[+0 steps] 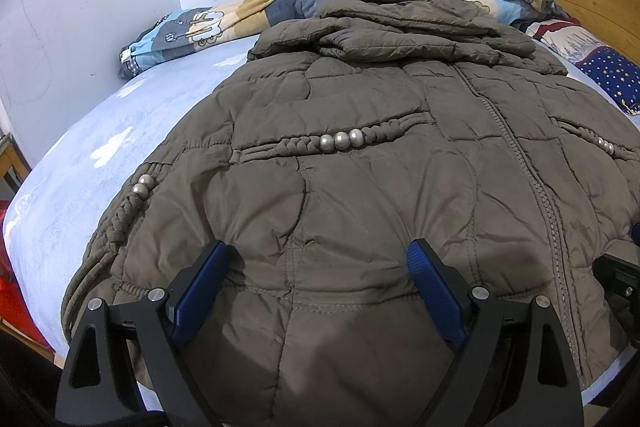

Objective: Fold large clothes

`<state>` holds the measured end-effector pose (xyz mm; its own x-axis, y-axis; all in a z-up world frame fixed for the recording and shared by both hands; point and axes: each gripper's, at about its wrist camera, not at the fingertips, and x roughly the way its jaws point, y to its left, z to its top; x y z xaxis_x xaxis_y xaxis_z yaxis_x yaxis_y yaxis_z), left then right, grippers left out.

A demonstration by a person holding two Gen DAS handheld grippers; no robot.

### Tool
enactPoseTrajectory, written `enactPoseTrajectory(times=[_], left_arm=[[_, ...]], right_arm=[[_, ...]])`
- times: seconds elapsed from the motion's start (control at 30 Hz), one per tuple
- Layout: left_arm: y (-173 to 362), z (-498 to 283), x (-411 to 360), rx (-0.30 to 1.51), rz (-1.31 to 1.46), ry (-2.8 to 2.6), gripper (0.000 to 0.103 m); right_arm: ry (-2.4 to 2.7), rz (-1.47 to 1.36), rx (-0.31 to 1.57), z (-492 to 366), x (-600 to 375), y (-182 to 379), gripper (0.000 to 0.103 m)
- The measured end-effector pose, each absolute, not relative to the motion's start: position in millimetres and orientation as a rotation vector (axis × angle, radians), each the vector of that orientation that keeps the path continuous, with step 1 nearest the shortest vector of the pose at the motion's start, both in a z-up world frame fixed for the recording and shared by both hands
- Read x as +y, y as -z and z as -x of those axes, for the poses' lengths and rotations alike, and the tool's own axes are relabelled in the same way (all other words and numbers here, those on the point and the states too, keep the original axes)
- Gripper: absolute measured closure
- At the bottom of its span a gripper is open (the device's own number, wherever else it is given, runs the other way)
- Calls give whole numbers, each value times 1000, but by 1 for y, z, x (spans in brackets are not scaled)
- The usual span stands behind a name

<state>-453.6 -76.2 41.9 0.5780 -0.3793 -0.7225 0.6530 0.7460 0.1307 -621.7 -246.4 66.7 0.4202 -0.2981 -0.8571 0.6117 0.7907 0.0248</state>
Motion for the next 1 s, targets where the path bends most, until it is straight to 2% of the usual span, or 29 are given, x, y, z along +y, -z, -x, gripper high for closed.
enactPoseTrajectory(times=[1.0], left_arm=[[-57, 458, -68, 826, -359, 651, 13]], right_arm=[[647, -471, 943, 651, -250, -89, 15]])
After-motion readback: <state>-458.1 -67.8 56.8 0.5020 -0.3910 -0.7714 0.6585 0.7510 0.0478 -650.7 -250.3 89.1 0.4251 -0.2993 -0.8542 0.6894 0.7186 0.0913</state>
